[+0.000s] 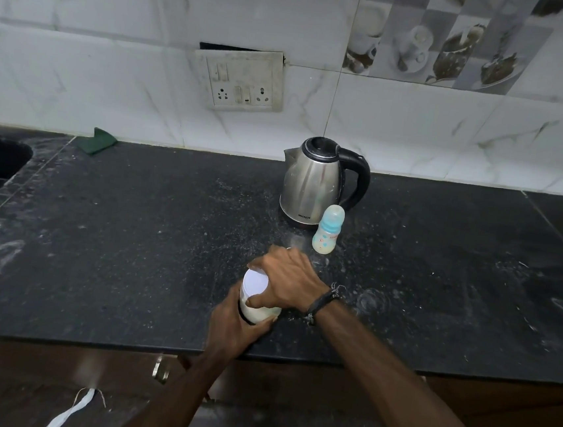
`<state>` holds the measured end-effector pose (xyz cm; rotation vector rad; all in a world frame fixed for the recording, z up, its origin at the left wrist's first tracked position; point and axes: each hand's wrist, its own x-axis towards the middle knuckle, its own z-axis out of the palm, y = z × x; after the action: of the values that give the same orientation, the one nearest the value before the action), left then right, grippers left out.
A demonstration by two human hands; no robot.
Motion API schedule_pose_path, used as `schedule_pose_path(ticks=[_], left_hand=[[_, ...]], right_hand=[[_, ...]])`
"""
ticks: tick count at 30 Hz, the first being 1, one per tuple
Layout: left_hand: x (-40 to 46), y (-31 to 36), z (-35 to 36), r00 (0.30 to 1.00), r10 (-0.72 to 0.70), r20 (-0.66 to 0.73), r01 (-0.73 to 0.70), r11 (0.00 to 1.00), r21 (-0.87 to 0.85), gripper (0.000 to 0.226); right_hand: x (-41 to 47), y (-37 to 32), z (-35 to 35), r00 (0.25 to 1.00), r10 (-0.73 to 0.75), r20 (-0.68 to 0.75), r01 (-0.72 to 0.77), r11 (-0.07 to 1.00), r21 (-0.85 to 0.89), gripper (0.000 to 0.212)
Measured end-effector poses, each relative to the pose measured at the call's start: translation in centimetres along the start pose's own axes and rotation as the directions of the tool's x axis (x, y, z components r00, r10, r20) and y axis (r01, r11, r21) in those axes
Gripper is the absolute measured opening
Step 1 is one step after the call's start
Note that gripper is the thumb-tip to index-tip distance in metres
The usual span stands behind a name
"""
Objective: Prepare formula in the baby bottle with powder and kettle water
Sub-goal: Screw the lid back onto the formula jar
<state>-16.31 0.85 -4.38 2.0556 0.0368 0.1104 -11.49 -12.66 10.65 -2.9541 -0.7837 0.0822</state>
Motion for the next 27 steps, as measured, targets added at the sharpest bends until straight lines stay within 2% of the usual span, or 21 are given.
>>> schedule_pose_path(ticks=[9, 13, 15, 17, 18, 20, 22, 24, 27], left_hand=[[-0.2, 0.2, 0.1, 1.000, 0.018, -0.008, -0.018, 1.000, -0.021, 0.095], [-0.2, 0.0, 0.0, 0.999, 0.040, -0.008, -0.040, 0.999, -0.004, 0.095], [-0.2, 0.0, -0.1, 0.999, 0.046, -0.001, -0.046, 0.999, -0.004, 0.093], [-0.2, -0.2, -0.1, 0.999, 0.041, 0.007, -0.041, 0.999, -0.027, 0.098], [-0.1, -0.3, -0.1, 0.999, 0.037, 0.009, -0.037, 0.999, -0.039, 0.099], [0.1, -0.2, -0.1, 0.999, 0.034, 0.003, -0.034, 0.998, -0.048, 0.096], [0.5, 0.0, 0.0, 0.999, 0.039, -0.011, -0.040, 0.998, -0.049, 0.092], [1.1, 0.3, 0.1, 0.999, 0.039, -0.009, -0.040, 0.998, -0.058, 0.093], [2.5, 0.6, 0.3, 0.999, 0.035, 0.010, -0.035, 0.997, -0.063, 0.097]], right_hand=[[-0.8, -0.3, 1.7, 0.991, 0.093, -0.093, -0.090, 0.995, 0.032, 0.057], [-1.7, -0.1, 2.2, 0.988, 0.120, -0.096, -0.116, 0.992, 0.048, 0.069], [-2.1, 0.3, 2.5, 0.968, 0.214, -0.133, -0.178, 0.954, 0.243, 0.069], [-2.7, 0.8, 3.4, 0.916, 0.351, -0.196, -0.223, 0.849, 0.479, 0.053], [-2.9, 1.2, 4.0, 0.890, 0.401, -0.219, -0.242, 0.821, 0.518, 0.044], [-3.6, 2.1, 5.5, 0.872, 0.437, -0.221, -0.310, 0.842, 0.442, 0.029], [-4.2, 3.3, 7.2, 0.889, 0.435, -0.142, -0.380, 0.876, 0.298, 0.015], [-4.6, 4.4, 9.0, 0.903, 0.426, -0.054, -0.406, 0.887, 0.220, 0.018], [-4.6, 5.6, 11.0, 0.916, 0.401, -0.026, -0.394, 0.909, 0.136, 0.029]])
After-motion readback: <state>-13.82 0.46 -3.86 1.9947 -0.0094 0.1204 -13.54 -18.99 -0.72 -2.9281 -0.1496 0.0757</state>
